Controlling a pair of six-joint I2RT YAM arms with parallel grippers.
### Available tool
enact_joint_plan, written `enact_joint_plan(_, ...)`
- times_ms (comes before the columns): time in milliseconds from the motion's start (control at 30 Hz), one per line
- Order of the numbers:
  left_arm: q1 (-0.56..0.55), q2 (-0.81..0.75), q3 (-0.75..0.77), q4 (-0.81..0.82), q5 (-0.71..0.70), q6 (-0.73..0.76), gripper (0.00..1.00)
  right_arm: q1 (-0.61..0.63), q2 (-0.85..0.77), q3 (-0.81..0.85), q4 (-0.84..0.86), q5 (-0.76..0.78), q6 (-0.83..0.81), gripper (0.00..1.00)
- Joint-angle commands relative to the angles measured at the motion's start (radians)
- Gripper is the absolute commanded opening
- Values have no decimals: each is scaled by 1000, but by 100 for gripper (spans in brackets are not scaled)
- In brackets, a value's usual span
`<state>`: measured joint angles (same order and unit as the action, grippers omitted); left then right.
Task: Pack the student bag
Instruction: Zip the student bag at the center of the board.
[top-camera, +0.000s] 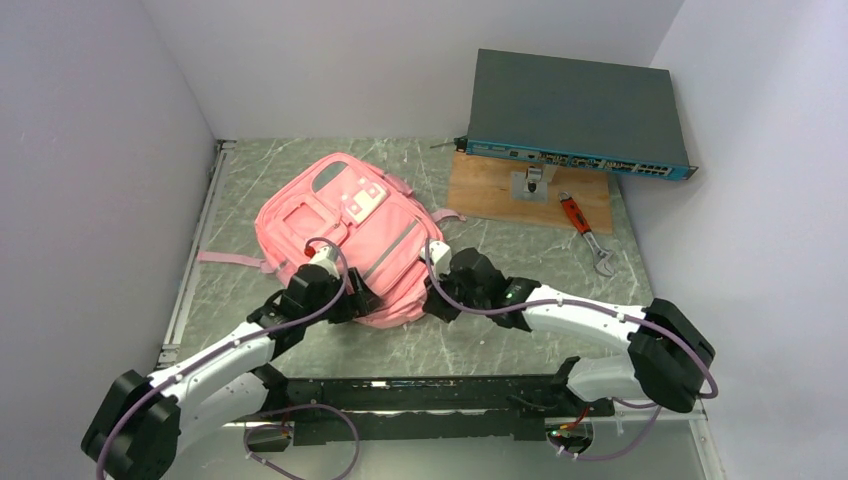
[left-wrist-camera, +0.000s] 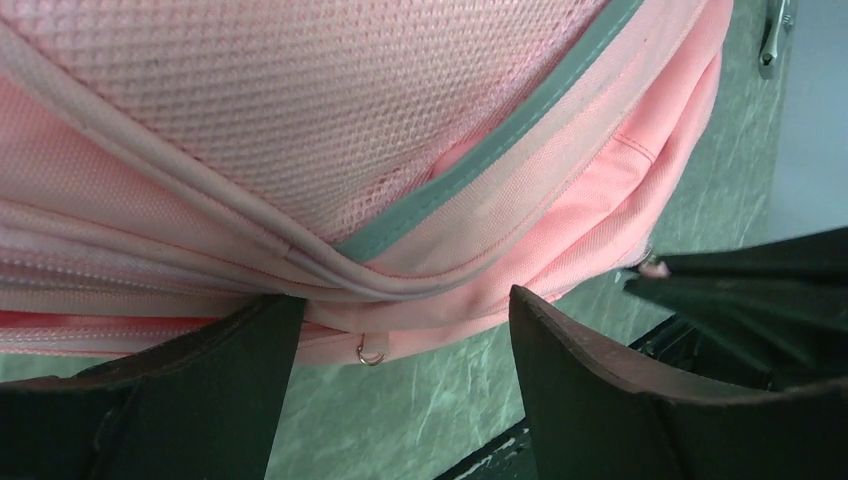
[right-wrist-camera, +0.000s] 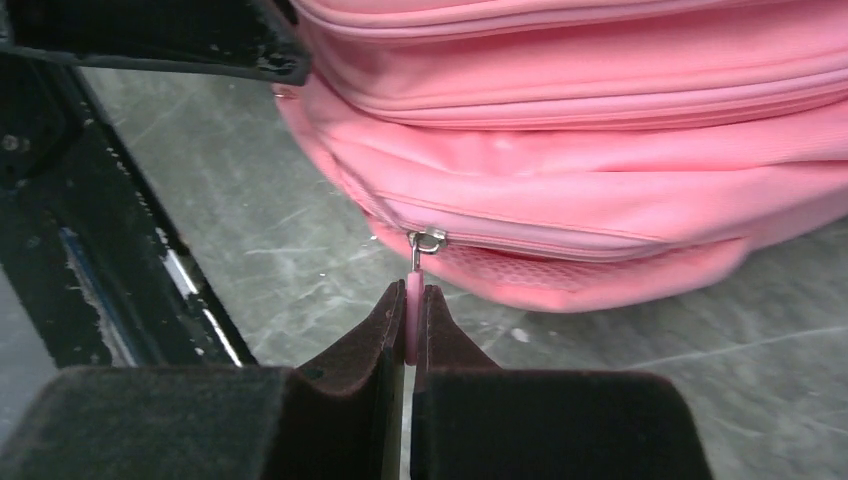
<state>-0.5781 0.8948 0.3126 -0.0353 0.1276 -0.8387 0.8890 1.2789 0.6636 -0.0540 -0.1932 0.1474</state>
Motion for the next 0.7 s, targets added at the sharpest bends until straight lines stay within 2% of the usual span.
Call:
enact_joint_plan(0,-1,38,86,256,41,-32,79,66,-14,-38,142,-56,167,0)
enact_joint_plan(167,-2,28,153,189,30,15,80,76,34,-54,238,-118,204,0)
enact_joint_plan(200,-2,15,161,161,25,30,80,75,48,-52,260,-150,212,3)
enact_joint_plan(300,-2,-45,189,55,-1,86,83,74,95,-46,322,-232,256,19)
enact_joint_plan(433,-2,-154,203,-94,-14,162,88,49,51,-130,469,-258,408,41)
enact_joint_plan(500,-2,-199,206,-150,-6,179,89,37,11,-120,399,-230,467,53)
enact_joint_plan(667,-4,-232,206,-158,121,170,83,-19,-62,-85,218,-148,573,55)
